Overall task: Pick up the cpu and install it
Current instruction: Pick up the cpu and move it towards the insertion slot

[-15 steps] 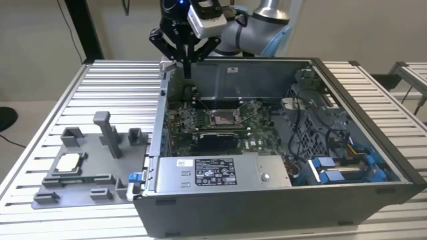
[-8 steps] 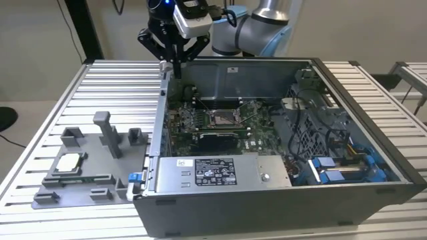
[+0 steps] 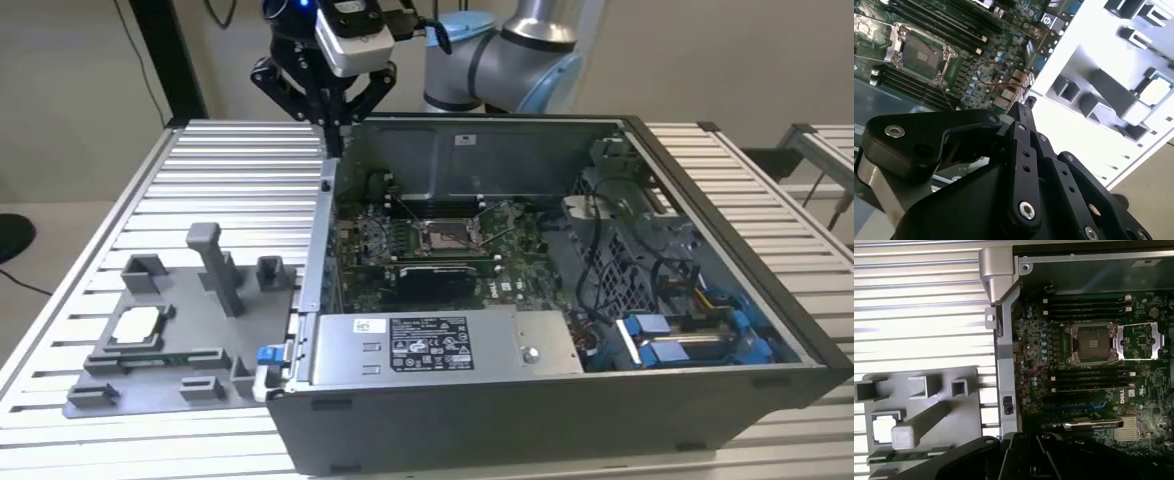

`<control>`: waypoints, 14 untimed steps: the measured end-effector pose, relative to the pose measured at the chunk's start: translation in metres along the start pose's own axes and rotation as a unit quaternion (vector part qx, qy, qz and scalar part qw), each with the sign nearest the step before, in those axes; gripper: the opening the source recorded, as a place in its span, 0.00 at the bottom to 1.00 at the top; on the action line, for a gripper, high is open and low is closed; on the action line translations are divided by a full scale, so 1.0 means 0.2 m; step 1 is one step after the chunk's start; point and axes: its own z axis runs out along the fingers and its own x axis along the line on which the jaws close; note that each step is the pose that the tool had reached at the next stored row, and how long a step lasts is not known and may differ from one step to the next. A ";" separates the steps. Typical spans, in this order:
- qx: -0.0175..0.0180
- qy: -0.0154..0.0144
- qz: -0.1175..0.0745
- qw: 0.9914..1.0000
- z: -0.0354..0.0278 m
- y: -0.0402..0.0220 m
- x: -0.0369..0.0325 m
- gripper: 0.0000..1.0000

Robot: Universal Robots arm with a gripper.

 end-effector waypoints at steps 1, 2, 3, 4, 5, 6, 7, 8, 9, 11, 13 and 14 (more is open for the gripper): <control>0.000 0.000 0.000 1.000 -0.001 -0.001 0.013 0.00; 0.000 -0.001 0.000 1.000 -0.001 -0.002 0.026 0.00; 0.000 -0.001 -0.001 1.000 -0.001 -0.003 0.039 0.00; 0.000 -0.002 -0.001 1.000 -0.002 -0.004 0.052 0.00; 0.000 -0.002 -0.001 1.000 -0.002 -0.005 0.065 0.00; 0.000 -0.003 -0.001 1.000 -0.003 -0.005 0.078 0.00; 0.000 -0.003 -0.001 1.000 -0.003 -0.006 0.091 0.00; 0.000 -0.003 -0.002 1.000 -0.003 -0.007 0.105 0.00; 0.000 -0.004 -0.002 1.000 -0.004 -0.008 0.119 0.00; 0.000 -0.004 -0.002 1.000 -0.005 -0.010 0.150 0.00; 0.000 -0.005 -0.002 1.000 -0.006 -0.013 0.180 0.00; 0.000 -0.005 -0.003 1.000 -0.006 -0.014 0.194 0.00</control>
